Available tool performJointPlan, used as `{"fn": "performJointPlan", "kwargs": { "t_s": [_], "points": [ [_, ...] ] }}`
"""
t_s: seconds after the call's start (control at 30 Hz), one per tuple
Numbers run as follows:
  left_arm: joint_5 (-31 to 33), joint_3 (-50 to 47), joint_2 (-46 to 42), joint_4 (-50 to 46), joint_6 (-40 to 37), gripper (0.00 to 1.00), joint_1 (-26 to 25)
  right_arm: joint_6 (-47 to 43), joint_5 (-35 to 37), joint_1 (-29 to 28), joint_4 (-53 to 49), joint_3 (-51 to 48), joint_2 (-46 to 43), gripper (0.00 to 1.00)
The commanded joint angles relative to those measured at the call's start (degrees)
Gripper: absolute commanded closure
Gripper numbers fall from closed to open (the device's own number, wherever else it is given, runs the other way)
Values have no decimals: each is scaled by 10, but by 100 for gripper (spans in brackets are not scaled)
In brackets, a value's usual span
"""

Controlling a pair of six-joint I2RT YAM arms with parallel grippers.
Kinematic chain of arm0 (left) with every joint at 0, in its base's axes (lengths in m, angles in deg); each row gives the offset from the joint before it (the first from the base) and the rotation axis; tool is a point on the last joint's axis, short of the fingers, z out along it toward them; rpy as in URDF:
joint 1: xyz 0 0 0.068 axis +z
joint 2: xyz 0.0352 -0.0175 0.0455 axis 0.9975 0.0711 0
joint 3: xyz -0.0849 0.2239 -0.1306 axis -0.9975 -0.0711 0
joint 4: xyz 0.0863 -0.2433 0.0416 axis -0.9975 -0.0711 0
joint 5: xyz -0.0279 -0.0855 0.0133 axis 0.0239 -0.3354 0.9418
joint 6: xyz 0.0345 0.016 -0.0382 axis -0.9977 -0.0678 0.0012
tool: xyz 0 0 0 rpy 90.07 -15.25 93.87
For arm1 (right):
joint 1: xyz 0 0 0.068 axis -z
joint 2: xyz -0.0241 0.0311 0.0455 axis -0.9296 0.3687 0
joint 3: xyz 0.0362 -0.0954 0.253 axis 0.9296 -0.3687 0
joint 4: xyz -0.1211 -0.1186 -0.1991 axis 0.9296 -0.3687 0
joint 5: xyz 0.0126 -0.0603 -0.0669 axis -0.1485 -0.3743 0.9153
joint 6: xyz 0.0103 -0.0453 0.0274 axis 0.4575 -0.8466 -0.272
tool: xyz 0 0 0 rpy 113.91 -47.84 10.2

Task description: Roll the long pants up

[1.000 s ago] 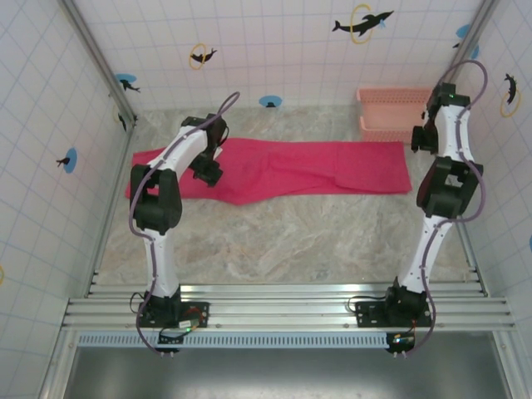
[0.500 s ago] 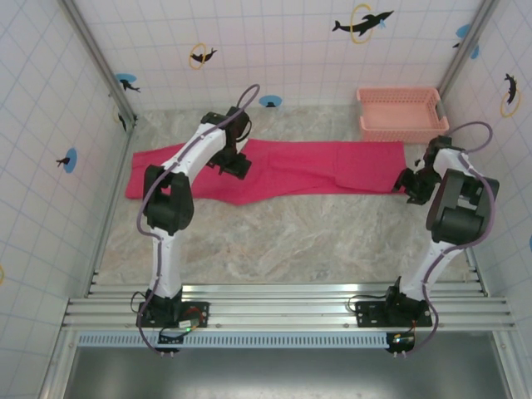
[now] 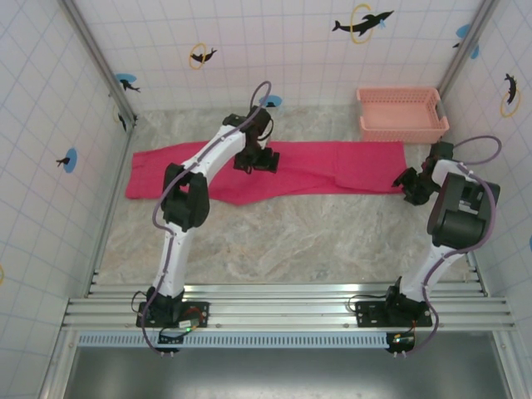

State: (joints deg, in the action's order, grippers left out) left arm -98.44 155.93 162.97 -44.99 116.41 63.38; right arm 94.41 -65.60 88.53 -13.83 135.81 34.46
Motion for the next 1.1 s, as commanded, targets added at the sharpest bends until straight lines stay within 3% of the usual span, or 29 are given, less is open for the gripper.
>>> {"fn": "performJointPlan", "kwargs": {
  "t_s": [0.0, 0.13, 0.27, 0.5, 0.73, 1.07],
  "points": [
    [-6, 30, 11, -35, 31, 3, 4, 45, 4, -4, 49, -21, 21, 42],
    [-11, 41, 39, -39, 40, 2, 4, 65, 11, -12, 66, -15, 41, 51],
    [-29, 72, 56, -49, 53, 3, 4, 79, 9, -18, 85, -12, 53, 75],
    [-42, 110, 76, -51, 104, 2, 4, 37, 59, -16, 93, -34, -27, 100],
    [-90, 110, 124, -63, 137, 3, 4, -12, 60, 48, 26, -45, -118, 100],
    [-173, 41, 119, -21, 196, 2, -23, -152, 36, 147, -88, 56, -163, 100]
  ]
}}
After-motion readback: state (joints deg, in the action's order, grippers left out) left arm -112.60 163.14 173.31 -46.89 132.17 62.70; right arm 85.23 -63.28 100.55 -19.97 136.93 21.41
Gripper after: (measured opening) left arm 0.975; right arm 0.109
